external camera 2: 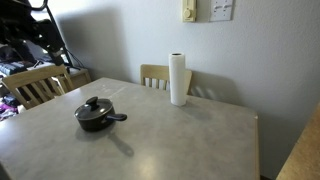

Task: Remove the glass lid from the black pot

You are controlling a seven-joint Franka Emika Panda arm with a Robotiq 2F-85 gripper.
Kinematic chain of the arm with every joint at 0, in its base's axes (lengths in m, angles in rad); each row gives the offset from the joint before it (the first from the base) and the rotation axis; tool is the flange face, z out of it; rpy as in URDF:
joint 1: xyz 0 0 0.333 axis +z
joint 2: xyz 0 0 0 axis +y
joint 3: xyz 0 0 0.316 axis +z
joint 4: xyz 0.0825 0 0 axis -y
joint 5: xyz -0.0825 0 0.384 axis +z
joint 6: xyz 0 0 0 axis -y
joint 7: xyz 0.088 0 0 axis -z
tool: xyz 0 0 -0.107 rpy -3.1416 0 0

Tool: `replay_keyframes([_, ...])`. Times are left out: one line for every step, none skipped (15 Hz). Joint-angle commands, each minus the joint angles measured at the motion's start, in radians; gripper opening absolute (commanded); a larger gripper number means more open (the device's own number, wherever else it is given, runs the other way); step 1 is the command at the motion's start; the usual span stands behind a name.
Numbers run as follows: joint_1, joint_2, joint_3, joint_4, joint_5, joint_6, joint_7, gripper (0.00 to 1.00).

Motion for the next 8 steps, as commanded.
replay_keyframes([0.033, 0.107, 0.058, 0.003, 0.049, 0.119, 0.052, 1.00])
replay_keyframes([0.016, 0.045, 0.057, 0.002, 0.025, 0.057, 0.043, 1.00])
replay_keyframes([0.024, 0.069, 0.070, 0.002, 0.031, 0.081, 0.056, 1.00])
replay_keyframes([0.026, 0.089, 0.074, 0.002, 0.034, 0.096, 0.059, 1.00])
replay_keyframes([0.026, 0.100, 0.075, 0.002, 0.034, 0.101, 0.059, 1.00])
replay_keyframes([0.025, 0.104, 0.073, 0.002, 0.034, 0.101, 0.059, 1.00])
replay_keyframes([0.024, 0.103, 0.072, 0.003, 0.035, 0.101, 0.059, 1.00])
replay_keyframes([0.021, 0.113, 0.073, 0.017, 0.024, 0.095, 0.058, 1.00])
